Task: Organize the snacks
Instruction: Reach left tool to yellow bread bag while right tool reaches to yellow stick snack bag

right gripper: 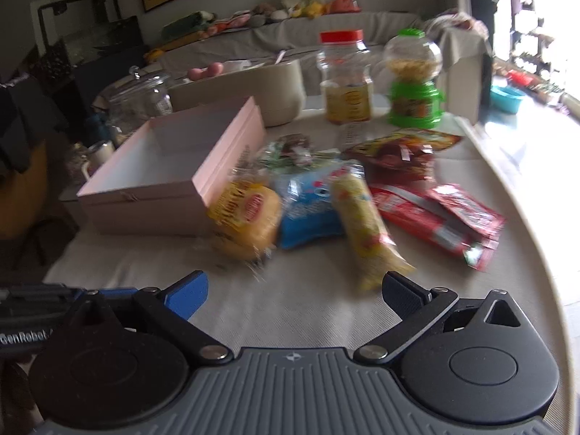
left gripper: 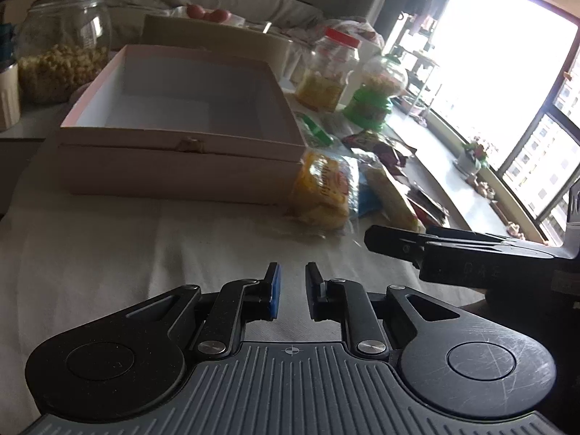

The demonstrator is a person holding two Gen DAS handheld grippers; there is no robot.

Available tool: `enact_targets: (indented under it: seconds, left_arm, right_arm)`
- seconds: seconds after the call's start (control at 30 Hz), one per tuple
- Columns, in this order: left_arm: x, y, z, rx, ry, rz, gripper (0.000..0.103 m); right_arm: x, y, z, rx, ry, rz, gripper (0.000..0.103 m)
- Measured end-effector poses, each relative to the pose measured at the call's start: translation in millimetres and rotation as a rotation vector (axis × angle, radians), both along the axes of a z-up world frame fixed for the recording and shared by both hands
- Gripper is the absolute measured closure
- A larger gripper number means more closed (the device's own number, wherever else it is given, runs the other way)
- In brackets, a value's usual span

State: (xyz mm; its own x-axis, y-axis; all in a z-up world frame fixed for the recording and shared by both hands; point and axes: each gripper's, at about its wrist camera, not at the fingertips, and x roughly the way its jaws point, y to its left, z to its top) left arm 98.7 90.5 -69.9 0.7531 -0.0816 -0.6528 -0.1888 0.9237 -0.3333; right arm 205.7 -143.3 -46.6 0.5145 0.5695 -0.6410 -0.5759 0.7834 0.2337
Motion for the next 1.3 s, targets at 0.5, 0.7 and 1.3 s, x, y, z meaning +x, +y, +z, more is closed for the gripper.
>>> enact_targets:
  seconds: [0.5,0.7,1.3]
  left_arm:
    - [47,25,-7,-0.019,-0.14,0.042,0.085]
    - [63,12,-16,-0.073,-0.109,-0.006,0.084]
    - [-3,-42,16,0.128,-0.102,-0.139,0.079]
  right_arm:
    - [40,23,-19,-0.198,-0.199,-0.076,0.043]
    - [31,10,-24,-0.089,-0.098,-0.029,0.049]
    - [-89,-36,-12,-0.052,-0.113,0.147,0.052]
